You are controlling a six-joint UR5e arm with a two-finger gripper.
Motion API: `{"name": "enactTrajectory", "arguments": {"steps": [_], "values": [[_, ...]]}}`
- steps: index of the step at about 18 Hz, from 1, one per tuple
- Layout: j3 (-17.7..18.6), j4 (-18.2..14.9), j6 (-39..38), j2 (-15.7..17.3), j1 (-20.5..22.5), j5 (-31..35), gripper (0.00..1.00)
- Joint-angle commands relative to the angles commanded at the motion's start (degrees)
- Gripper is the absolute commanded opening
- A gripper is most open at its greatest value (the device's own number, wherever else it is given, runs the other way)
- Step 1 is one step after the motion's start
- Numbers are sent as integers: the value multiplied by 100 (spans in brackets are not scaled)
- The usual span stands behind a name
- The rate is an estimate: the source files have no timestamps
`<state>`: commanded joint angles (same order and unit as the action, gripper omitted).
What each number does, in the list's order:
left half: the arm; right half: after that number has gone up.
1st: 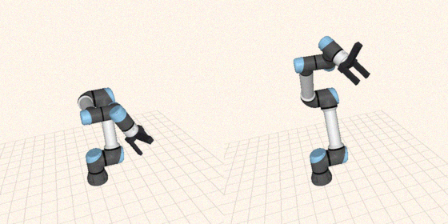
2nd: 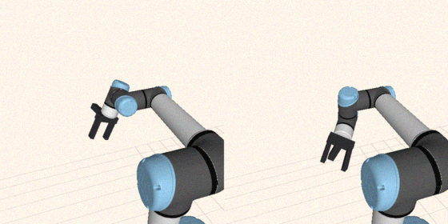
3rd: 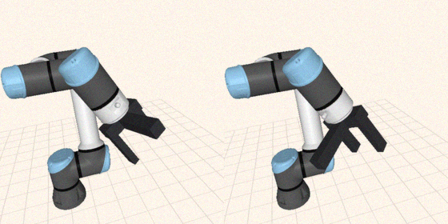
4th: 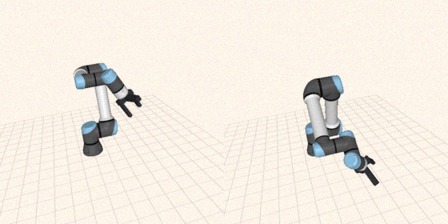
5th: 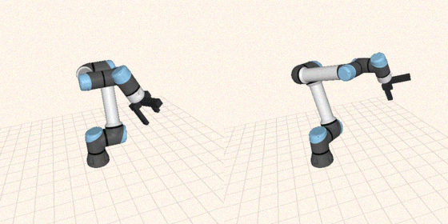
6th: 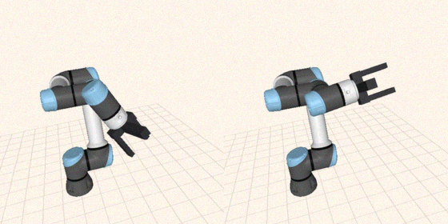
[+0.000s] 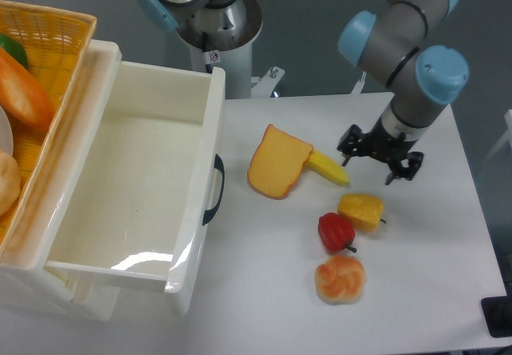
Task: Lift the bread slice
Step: 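Move the gripper over the toy bread slice and lower it, then close the gripper on the edge of the bread slice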
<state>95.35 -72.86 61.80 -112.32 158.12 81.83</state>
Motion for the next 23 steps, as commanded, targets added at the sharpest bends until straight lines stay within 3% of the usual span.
{"name": "enactTrajectory", "arguments": {"steps": [7,14,23], "values": [[335,0,17,-35,-106,0,95],[388,-527,34,-132,-124,9,86],[396,-712,25,-290,-203,219,82]]}}
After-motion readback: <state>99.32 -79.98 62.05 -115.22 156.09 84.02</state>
